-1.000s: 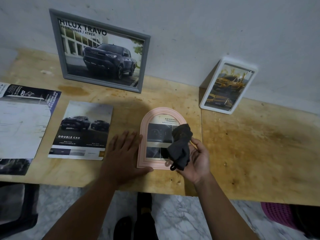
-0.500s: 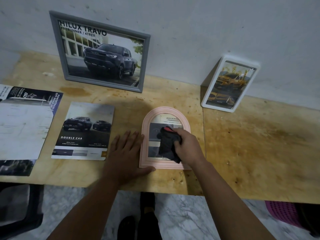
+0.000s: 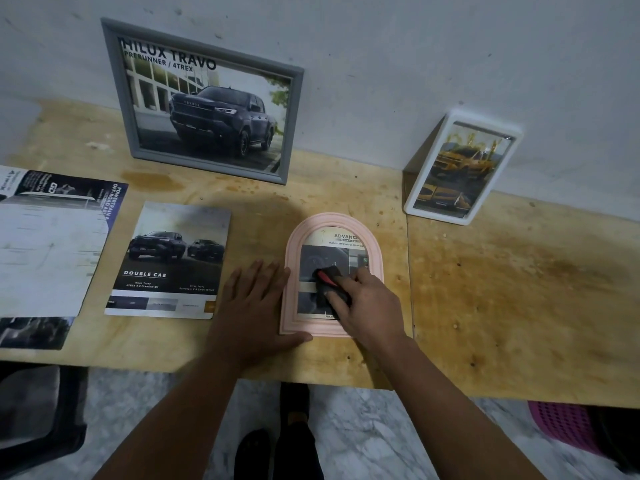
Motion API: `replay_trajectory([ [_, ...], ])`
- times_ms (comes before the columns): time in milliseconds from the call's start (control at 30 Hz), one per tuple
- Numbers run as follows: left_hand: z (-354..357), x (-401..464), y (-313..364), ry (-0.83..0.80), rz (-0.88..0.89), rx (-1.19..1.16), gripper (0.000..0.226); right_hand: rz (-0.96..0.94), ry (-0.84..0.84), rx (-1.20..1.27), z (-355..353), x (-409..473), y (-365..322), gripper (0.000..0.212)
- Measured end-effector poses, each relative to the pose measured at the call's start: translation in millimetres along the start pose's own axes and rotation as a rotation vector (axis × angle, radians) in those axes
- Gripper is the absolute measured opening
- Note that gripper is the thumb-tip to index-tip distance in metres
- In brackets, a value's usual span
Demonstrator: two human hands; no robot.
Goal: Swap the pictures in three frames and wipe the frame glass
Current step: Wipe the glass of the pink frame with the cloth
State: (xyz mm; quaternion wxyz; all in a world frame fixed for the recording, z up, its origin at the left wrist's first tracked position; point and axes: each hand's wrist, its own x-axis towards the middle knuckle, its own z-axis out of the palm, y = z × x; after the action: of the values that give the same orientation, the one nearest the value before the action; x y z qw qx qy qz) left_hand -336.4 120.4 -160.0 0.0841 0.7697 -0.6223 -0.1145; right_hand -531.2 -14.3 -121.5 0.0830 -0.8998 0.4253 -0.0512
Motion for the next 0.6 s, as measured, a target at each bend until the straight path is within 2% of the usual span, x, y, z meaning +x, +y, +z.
replay_trajectory([
  [100,-0.3,-0.1,0.5,0.001,-0.001,0.002,0.121,-0.067,-0.018,-0.078,0.7,-4.7,-2.6,0.05],
  [200,-0.4,0.2,0.1,-0.006,-0.003,0.006,0.122,-0.091,-0.107,-0.122,-3.4,-6.9,-2.8,0.062],
  [300,-0.4,0.3,-0.2,-0.014,-0.003,0.012,0.123,-0.097,-0.203,-0.098,-10.5,-3.3,-4.7,0.055],
  [433,-1.6,-0.5,0.0,-0.025,-0.004,0.013,0.123,-0.091,-0.247,-0.062,-15.7,4.6,-0.9,0.051],
  [500,-1.9,-0.8,-0.2,-0.024,-0.003,0.008,0.123,0.035,-0.225,0.258,-23.4,9.7,4.2,0.049],
  [600,-1.7,-1.8,0.3,-0.022,-0.002,-0.002,0.123,0.487,-0.215,1.001,-35.3,20.3,10.6,0.036],
])
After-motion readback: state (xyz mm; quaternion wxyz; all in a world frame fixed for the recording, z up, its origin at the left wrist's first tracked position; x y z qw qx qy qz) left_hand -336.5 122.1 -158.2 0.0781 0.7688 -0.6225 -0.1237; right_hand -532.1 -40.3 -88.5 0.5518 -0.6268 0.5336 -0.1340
